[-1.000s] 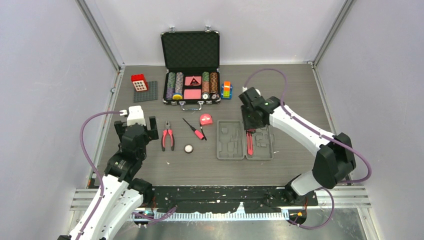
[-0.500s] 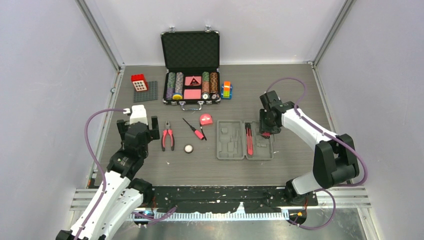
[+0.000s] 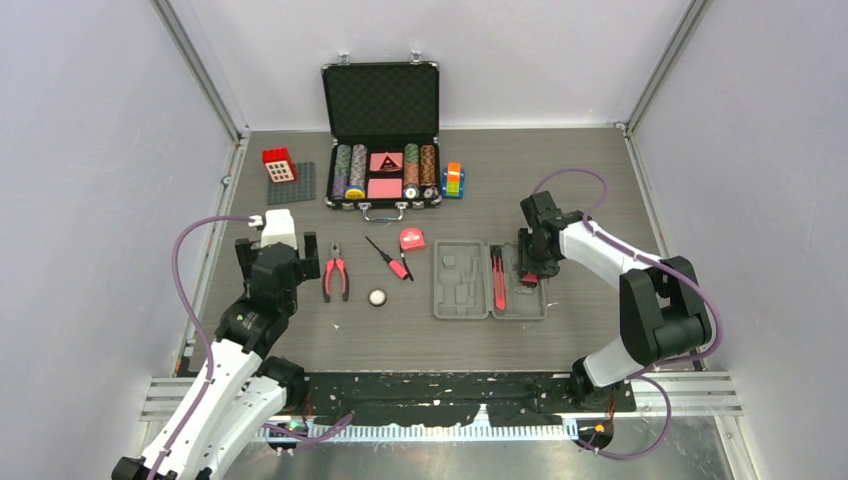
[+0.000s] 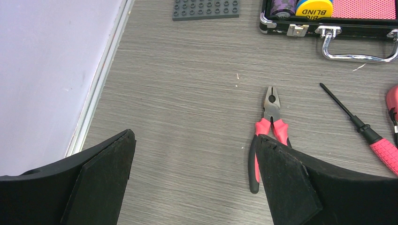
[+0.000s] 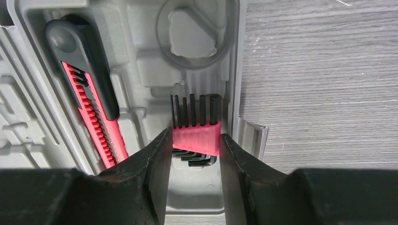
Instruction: Pack the tool kit
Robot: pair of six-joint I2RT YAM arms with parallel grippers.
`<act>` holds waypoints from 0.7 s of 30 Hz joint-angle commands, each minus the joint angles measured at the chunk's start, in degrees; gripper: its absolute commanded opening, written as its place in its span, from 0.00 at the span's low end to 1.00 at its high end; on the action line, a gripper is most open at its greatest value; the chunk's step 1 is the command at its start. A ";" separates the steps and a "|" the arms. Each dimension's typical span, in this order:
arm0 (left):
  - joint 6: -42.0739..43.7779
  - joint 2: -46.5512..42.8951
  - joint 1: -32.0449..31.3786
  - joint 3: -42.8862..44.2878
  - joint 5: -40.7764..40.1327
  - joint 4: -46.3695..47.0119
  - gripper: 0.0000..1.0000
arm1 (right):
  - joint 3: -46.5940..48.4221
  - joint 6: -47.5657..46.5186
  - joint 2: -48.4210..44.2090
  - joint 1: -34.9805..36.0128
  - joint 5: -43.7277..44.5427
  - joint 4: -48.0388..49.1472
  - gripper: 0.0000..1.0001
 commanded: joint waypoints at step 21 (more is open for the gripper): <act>-4.24 2.97 0.26 4.76 9.87 -1.44 1.00 | 4.34 -1.66 -5.91 -0.30 1.40 -1.84 0.60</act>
